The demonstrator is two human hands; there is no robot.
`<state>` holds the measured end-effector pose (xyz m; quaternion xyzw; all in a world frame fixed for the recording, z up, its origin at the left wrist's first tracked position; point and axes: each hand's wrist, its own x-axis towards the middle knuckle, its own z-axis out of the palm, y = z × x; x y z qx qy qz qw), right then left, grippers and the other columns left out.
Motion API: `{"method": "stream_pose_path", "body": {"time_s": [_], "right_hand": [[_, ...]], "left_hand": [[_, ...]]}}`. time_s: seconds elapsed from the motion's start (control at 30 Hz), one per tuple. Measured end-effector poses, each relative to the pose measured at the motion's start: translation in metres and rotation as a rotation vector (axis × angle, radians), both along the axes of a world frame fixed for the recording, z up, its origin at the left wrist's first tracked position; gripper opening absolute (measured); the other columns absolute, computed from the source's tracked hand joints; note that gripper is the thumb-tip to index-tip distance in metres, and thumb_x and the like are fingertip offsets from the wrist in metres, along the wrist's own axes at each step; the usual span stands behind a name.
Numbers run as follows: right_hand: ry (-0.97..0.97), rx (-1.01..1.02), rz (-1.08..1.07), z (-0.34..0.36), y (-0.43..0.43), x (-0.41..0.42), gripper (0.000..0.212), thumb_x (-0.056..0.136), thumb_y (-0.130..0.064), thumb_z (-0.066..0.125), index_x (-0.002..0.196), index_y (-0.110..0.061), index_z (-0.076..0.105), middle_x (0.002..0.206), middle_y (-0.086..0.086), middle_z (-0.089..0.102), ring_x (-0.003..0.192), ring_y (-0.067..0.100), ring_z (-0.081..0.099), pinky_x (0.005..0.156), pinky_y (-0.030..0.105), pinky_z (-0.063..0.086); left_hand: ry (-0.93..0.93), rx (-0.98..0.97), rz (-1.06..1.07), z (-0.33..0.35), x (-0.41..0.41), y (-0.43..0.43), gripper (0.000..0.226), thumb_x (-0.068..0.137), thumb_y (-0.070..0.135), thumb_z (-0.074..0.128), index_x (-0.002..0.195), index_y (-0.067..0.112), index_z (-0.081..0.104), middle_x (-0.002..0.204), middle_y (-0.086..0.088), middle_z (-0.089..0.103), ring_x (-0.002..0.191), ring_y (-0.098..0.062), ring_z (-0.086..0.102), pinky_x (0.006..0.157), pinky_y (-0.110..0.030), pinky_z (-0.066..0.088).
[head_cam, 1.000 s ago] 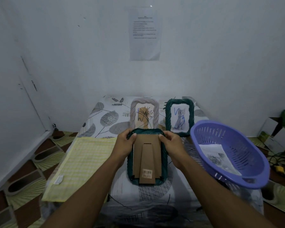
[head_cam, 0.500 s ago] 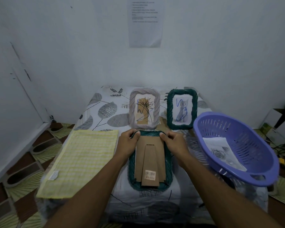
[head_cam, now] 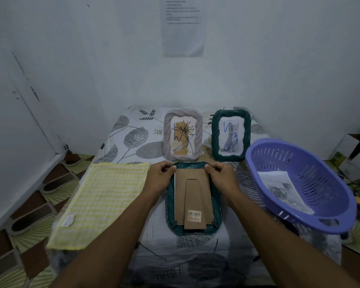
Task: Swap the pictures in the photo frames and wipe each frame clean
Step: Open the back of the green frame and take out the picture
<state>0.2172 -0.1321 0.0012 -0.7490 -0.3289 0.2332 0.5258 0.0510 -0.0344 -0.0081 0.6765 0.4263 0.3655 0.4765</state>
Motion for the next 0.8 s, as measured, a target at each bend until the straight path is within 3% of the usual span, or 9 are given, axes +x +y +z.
{"method": "stream_pose_path", "body": {"time_s": [0.2, 0.3, 0.4, 0.57, 0.63, 0.7, 0.8], "right_hand": [[-0.032, 0.003, -0.022, 0.0, 0.001, 0.0, 0.015, 0.091, -0.023, 0.063, 0.093, -0.012, 0.074, 0.089, 0.002, 0.071, 0.084, 0.014, 0.061, 0.077, 0.03, 0.047], [-0.09, -0.024, 0.011, -0.005, -0.005, 0.001, 0.022, 0.09, -0.019, 0.064, 0.11, -0.011, 0.071, 0.1, 0.001, 0.071, 0.092, 0.014, 0.063, 0.084, 0.032, 0.052], [-0.173, -0.073, 0.064, -0.006, -0.018, 0.001, 0.034, 0.091, -0.014, 0.062, 0.125, -0.01, 0.063, 0.117, 0.004, 0.067, 0.103, 0.016, 0.06, 0.088, 0.028, 0.047], [-0.254, -0.125, 0.147, -0.005, -0.032, -0.002, 0.048, 0.092, -0.013, 0.061, 0.139, -0.01, 0.05, 0.137, 0.007, 0.057, 0.12, 0.022, 0.056, 0.097, 0.03, 0.044], [-0.291, -0.148, 0.193, -0.004, -0.038, -0.004, 0.051, 0.091, -0.014, 0.062, 0.14, -0.012, 0.049, 0.138, 0.007, 0.056, 0.123, 0.023, 0.054, 0.096, 0.027, 0.042], [-0.321, -0.156, 0.217, -0.003, -0.046, -0.005, 0.054, 0.09, -0.017, 0.064, 0.141, -0.015, 0.048, 0.138, 0.008, 0.056, 0.124, 0.025, 0.054, 0.097, 0.029, 0.043], [-0.367, -0.158, 0.223, -0.001, -0.058, -0.008, 0.052, 0.088, -0.019, 0.066, 0.137, -0.018, 0.052, 0.134, 0.008, 0.059, 0.121, 0.026, 0.056, 0.098, 0.037, 0.048]], "left_hand": [[0.022, 0.022, 0.041, 0.0, 0.003, -0.003, 0.013, 0.09, 0.014, 0.062, 0.093, 0.005, 0.072, 0.088, -0.009, 0.071, 0.078, -0.014, 0.061, 0.072, -0.029, 0.048], [0.1, 0.083, 0.053, -0.001, 0.002, -0.005, 0.021, 0.088, 0.016, 0.065, 0.106, 0.006, 0.069, 0.094, -0.006, 0.069, 0.081, -0.012, 0.059, 0.076, -0.025, 0.044], [0.187, 0.127, 0.04, -0.002, -0.002, -0.009, 0.034, 0.087, 0.017, 0.066, 0.119, 0.006, 0.063, 0.095, -0.002, 0.066, 0.08, -0.011, 0.058, 0.079, -0.024, 0.046], [0.317, 0.192, -0.057, -0.001, -0.015, -0.023, 0.048, 0.084, 0.019, 0.069, 0.129, 0.006, 0.057, 0.121, -0.012, 0.065, 0.101, -0.015, 0.061, 0.091, -0.02, 0.041], [0.389, 0.206, -0.122, 0.0, -0.021, -0.028, 0.058, 0.082, 0.032, 0.067, 0.133, 0.008, 0.053, 0.13, -0.011, 0.06, 0.116, -0.02, 0.058, 0.101, -0.025, 0.04], [0.466, 0.226, -0.177, 0.003, -0.027, -0.034, 0.071, 0.075, 0.047, 0.057, 0.136, 0.011, 0.049, 0.133, -0.011, 0.058, 0.122, -0.025, 0.054, 0.102, -0.04, 0.044], [0.495, 0.265, -0.237, 0.007, -0.033, -0.043, 0.068, 0.076, 0.043, 0.054, 0.134, 0.01, 0.05, 0.13, -0.013, 0.059, 0.12, -0.028, 0.054, 0.098, -0.038, 0.045]]}}
